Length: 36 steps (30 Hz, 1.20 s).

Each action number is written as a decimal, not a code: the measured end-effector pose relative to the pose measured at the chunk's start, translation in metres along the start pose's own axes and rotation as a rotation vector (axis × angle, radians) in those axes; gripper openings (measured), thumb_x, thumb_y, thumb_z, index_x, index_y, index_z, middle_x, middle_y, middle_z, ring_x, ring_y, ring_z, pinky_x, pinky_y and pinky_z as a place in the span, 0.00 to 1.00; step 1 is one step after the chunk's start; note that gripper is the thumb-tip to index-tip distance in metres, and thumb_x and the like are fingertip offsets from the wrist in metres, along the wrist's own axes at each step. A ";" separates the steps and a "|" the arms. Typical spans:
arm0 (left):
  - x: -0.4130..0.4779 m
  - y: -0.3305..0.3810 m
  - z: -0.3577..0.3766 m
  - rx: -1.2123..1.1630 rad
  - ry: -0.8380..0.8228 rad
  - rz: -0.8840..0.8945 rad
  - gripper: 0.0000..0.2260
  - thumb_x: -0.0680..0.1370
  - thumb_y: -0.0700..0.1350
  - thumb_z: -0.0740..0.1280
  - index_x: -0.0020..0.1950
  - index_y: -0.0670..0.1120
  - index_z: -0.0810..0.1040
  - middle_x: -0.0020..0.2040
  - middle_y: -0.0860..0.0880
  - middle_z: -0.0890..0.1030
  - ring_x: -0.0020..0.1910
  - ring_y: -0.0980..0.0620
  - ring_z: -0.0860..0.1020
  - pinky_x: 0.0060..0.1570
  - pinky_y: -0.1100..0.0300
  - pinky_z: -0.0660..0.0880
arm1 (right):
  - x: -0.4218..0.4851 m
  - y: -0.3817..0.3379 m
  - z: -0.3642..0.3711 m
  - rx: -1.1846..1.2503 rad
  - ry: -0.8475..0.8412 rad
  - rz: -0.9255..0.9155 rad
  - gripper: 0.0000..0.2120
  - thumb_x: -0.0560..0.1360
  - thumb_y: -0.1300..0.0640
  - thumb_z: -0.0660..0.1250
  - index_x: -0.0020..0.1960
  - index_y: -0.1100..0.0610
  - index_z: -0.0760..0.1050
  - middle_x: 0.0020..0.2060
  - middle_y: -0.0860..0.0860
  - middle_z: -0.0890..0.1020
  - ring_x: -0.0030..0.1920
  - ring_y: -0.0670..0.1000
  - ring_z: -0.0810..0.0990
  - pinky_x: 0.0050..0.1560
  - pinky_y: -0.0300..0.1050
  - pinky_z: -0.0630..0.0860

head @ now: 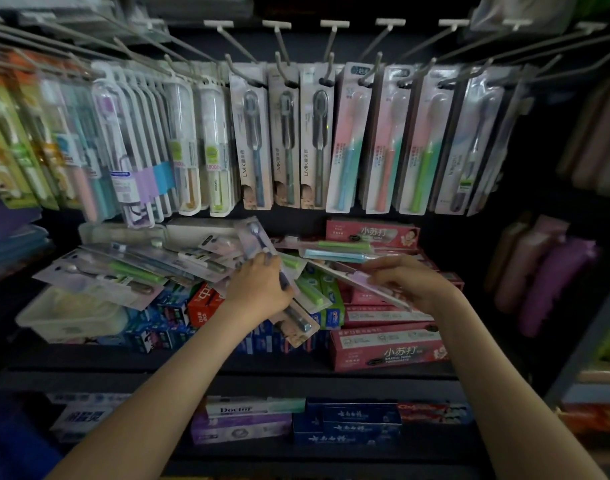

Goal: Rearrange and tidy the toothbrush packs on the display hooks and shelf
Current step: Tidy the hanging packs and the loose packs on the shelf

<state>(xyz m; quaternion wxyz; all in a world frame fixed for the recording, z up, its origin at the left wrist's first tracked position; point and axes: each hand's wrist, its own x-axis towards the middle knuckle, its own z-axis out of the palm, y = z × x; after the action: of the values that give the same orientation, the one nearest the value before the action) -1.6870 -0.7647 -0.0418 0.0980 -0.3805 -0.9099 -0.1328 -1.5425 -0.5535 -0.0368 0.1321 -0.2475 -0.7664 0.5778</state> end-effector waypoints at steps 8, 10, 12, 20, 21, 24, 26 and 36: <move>-0.009 0.009 -0.013 -0.769 0.154 -0.173 0.14 0.78 0.54 0.64 0.61 0.51 0.73 0.52 0.57 0.75 0.48 0.58 0.74 0.44 0.61 0.69 | -0.009 -0.018 0.028 0.251 -0.105 -0.076 0.14 0.72 0.66 0.67 0.54 0.54 0.81 0.51 0.55 0.81 0.45 0.52 0.78 0.42 0.41 0.74; -0.013 0.016 -0.022 -1.101 0.059 -0.198 0.11 0.77 0.54 0.66 0.55 0.50 0.75 0.50 0.56 0.78 0.47 0.59 0.77 0.45 0.62 0.72 | -0.012 -0.026 0.044 0.218 -0.169 -0.146 0.15 0.72 0.66 0.66 0.57 0.54 0.79 0.54 0.53 0.80 0.47 0.52 0.79 0.45 0.42 0.75; -0.016 0.021 -0.028 -1.395 -0.089 -0.245 0.11 0.77 0.50 0.67 0.56 0.47 0.76 0.52 0.48 0.82 0.47 0.51 0.82 0.46 0.56 0.79 | -0.015 -0.033 0.061 0.138 -0.221 -0.218 0.19 0.72 0.65 0.67 0.61 0.52 0.76 0.55 0.53 0.79 0.47 0.52 0.80 0.45 0.43 0.76; -0.017 -0.008 -0.044 -1.510 0.038 -0.325 0.14 0.77 0.36 0.65 0.62 0.41 0.73 0.52 0.42 0.82 0.46 0.47 0.83 0.36 0.60 0.80 | -0.017 -0.063 0.120 -0.224 -0.082 -0.495 0.24 0.74 0.59 0.69 0.68 0.51 0.69 0.57 0.47 0.74 0.55 0.44 0.74 0.48 0.31 0.71; -0.020 -0.013 -0.048 -1.500 0.035 -0.287 0.14 0.77 0.36 0.66 0.63 0.42 0.74 0.52 0.43 0.82 0.47 0.47 0.83 0.38 0.59 0.80 | -0.017 -0.068 0.125 -0.232 -0.069 -0.520 0.25 0.74 0.57 0.69 0.69 0.50 0.67 0.57 0.47 0.74 0.54 0.43 0.74 0.48 0.30 0.72; -0.028 -0.030 -0.066 -1.431 0.015 -0.123 0.14 0.77 0.38 0.66 0.63 0.47 0.75 0.52 0.46 0.83 0.48 0.51 0.83 0.41 0.60 0.79 | -0.020 -0.087 0.139 -0.174 -0.075 -0.643 0.30 0.73 0.58 0.71 0.70 0.46 0.62 0.52 0.45 0.76 0.49 0.38 0.76 0.45 0.28 0.72; -0.031 -0.047 -0.077 -1.385 -0.002 -0.071 0.12 0.78 0.42 0.66 0.62 0.48 0.75 0.50 0.48 0.83 0.49 0.51 0.82 0.45 0.58 0.79 | -0.021 -0.099 0.148 -0.169 -0.099 -0.745 0.32 0.73 0.61 0.70 0.69 0.41 0.60 0.50 0.43 0.77 0.46 0.36 0.76 0.45 0.28 0.72; -0.027 -0.159 -0.140 -0.613 0.798 -0.077 0.18 0.80 0.42 0.62 0.70 0.51 0.68 0.65 0.50 0.72 0.60 0.55 0.72 0.58 0.60 0.69 | -0.023 -0.158 0.201 -0.475 0.074 -1.004 0.43 0.76 0.54 0.66 0.70 0.29 0.38 0.48 0.38 0.65 0.42 0.42 0.72 0.47 0.39 0.76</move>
<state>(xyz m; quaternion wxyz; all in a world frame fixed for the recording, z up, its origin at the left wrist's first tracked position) -1.7717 -0.9350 0.0566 0.3168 -0.2776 -0.7343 -0.5324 -1.6574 -0.7632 0.0552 0.3584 0.1049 -0.8944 0.2461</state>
